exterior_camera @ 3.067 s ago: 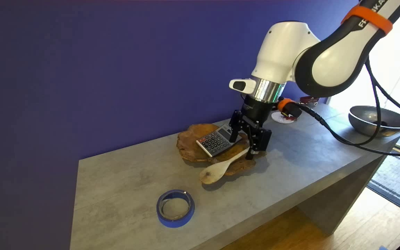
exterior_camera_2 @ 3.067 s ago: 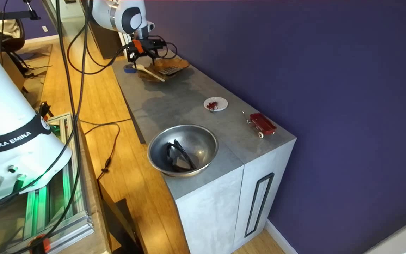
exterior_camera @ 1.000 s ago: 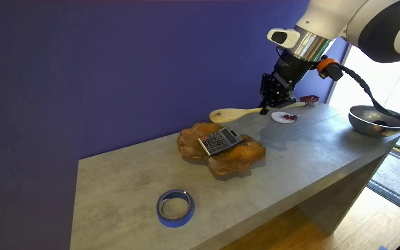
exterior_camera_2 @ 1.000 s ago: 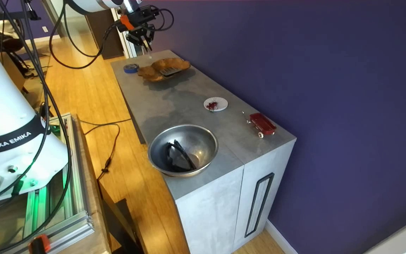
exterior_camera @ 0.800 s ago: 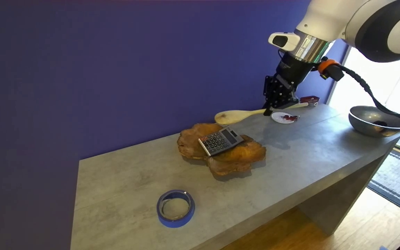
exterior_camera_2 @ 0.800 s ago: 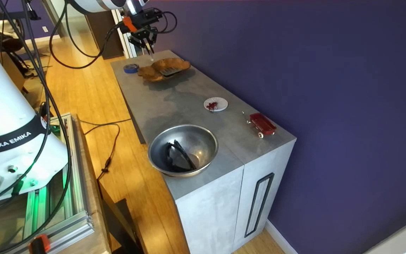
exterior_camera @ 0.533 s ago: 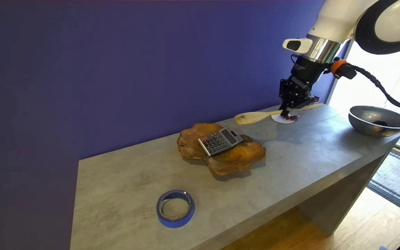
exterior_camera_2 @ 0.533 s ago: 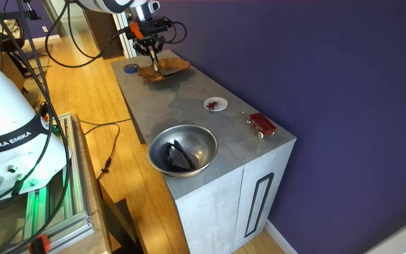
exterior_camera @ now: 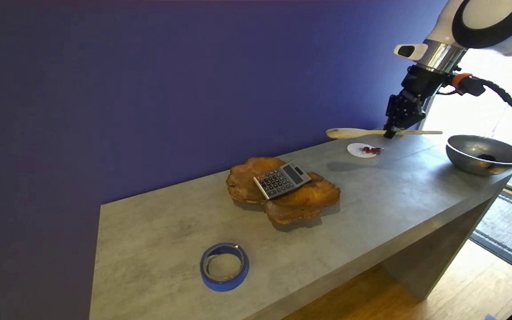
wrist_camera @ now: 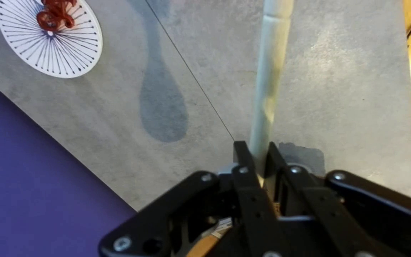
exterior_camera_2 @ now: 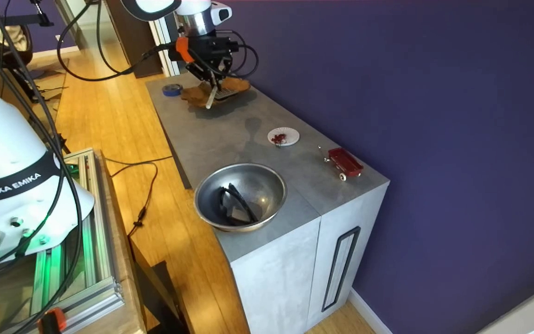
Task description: Put the wooden spoon in the silver bowl
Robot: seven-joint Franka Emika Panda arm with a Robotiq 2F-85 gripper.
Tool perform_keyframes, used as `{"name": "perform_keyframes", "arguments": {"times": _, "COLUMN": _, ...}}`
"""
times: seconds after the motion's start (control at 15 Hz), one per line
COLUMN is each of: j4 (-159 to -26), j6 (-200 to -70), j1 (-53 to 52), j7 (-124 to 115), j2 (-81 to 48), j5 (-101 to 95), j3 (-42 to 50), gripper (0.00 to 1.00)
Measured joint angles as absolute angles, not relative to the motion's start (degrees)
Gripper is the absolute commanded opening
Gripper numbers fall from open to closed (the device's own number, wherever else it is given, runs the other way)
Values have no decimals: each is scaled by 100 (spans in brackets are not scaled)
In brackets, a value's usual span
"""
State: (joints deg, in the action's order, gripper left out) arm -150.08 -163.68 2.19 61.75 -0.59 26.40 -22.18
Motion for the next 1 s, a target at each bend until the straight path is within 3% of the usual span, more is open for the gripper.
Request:
{"name": "perform_keyframes", "arguments": {"times": 0.07, "j4": -15002, "j6": -16369, "j1": 122, "j7": 6148, "j2": -83, "j5": 2640, "j3": -2181, "gripper": 14}}
{"name": "perform_keyframes", "arguments": {"times": 0.13, "j4": -14997, "j6": -16369, "j1": 65, "j7": 6122, "j2": -96, "j5": 2640, "j3": -2178, "gripper": 4}}
{"name": "perform_keyframes", "arguments": {"times": 0.47, "j4": -14981, "j6": -15940, "j1": -216, "j7": 6925, "j2": -64, "j5": 2582, "j3": -1666, "gripper": 4}}
{"name": "perform_keyframes", "arguments": {"times": 1.0, "j4": -15013, "j6": -13641, "j1": 749, "j7": 8361, "j2": 910, "j5": 408, "j3": 507, "gripper": 4}}
